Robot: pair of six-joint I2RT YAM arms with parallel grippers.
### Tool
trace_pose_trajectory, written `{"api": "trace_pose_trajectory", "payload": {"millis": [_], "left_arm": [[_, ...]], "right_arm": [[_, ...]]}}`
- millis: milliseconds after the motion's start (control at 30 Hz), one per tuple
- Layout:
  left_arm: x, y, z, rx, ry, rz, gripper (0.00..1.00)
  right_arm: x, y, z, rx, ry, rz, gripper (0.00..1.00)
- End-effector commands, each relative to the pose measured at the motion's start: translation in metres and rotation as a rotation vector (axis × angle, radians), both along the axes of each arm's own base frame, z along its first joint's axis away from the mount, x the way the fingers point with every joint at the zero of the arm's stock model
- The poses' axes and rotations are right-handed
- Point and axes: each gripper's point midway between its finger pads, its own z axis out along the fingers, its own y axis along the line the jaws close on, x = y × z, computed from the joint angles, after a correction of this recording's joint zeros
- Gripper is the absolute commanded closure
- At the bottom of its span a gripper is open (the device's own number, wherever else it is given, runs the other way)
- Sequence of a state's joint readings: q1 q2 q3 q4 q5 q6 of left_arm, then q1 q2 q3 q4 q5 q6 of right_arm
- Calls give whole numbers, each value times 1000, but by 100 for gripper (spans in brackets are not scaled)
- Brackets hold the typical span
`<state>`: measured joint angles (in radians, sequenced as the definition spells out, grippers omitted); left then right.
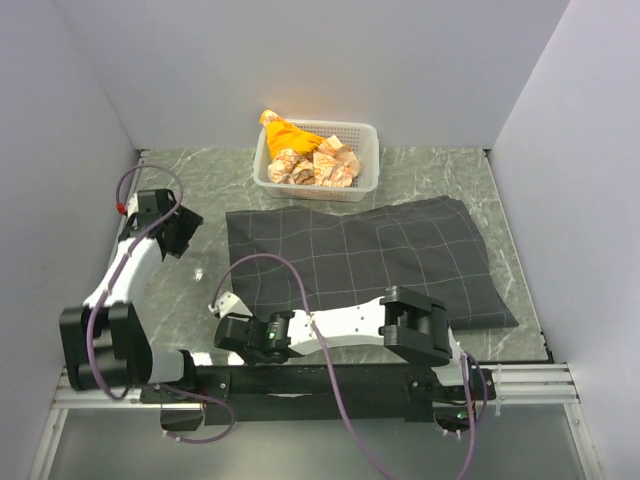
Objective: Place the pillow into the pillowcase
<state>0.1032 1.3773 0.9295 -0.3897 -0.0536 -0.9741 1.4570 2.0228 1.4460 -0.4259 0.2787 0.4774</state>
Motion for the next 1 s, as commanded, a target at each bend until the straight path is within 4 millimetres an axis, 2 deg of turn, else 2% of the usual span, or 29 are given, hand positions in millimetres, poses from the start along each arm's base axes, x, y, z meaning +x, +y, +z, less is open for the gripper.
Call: {"api": "trace_pose_trajectory", "payload": {"millis": [0,100,133,200,233,300,467,600,700,733,833,900,967], "left_arm": [[-18,-5,20,7,-82,-22,27],[-33,-8,29,15,-128,-44,24],[-38,-9,27,18,-128,-54,23],[-46,-11,36,29,-155,-67,20],[-51,-12,36,27,-156,-73,19],[-58,-13,48,42,-189,-84,17],[-73,-21,74,47,-262,-134,15],[-83,-29,97,57,-336,-192,11],[-89,-42,117,42,-404,-263,12],[-91,-46,120,32,-422,-284,12],[-102,-63,131,13,-496,-384,14],[-110,-70,127,8,-499,-430,18],[-115,-73,117,-3,-486,-444,20]], "right_arm": [[18,8,67,134,-99,-39,54],[24,12,71,132,-121,-24,47],[32,12,67,114,-123,-23,44],[33,19,55,103,-92,15,41],[37,20,52,99,-93,35,36],[41,23,42,88,-84,48,34],[68,27,20,74,-21,45,36],[69,29,13,76,1,88,37],[70,30,13,71,7,96,49],[72,30,14,74,11,88,66],[82,24,22,104,35,45,88],[85,18,38,164,63,30,91],[101,10,62,227,71,-11,93]]}}
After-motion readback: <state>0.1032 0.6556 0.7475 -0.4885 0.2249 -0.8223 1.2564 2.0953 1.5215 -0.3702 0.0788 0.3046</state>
